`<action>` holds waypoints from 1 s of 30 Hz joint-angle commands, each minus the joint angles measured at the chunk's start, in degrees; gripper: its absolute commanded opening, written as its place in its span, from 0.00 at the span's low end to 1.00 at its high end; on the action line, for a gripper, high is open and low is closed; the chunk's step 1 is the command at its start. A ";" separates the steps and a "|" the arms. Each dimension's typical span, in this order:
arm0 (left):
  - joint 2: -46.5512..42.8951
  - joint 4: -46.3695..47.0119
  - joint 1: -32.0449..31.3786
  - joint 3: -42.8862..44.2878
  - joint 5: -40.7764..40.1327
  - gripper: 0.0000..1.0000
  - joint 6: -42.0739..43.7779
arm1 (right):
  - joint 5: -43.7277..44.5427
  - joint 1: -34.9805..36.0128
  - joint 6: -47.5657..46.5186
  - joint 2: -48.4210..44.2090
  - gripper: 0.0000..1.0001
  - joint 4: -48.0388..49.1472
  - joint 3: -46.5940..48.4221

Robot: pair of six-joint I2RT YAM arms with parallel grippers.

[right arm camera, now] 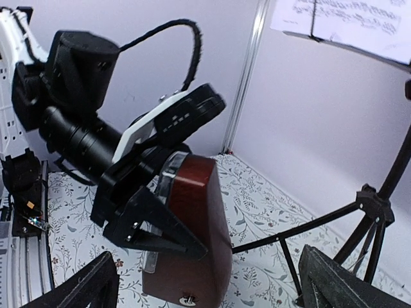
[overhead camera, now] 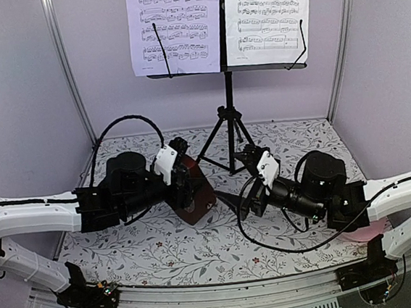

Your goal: Set up the instrument practice props

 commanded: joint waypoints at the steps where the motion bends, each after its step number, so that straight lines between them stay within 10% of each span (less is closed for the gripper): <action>1: 3.45 19.94 2.96 -4.25 7.11 0.14 -2.33 | -7.56 -6.08 17.47 -1.53 0.99 -7.91 -0.48; 14: 20.79 32.55 3.53 -2.25 15.15 0.24 -1.42 | -20.43 -19.00 35.59 1.35 0.99 -14.30 2.13; 26: 20.73 28.37 3.76 -1.74 18.16 0.96 -2.13 | -24.55 -21.72 39.20 7.92 0.99 -19.78 8.97; 30: 17.45 28.00 3.92 -4.25 19.29 0.99 -1.24 | -25.30 -21.82 39.73 10.66 0.99 -22.16 11.35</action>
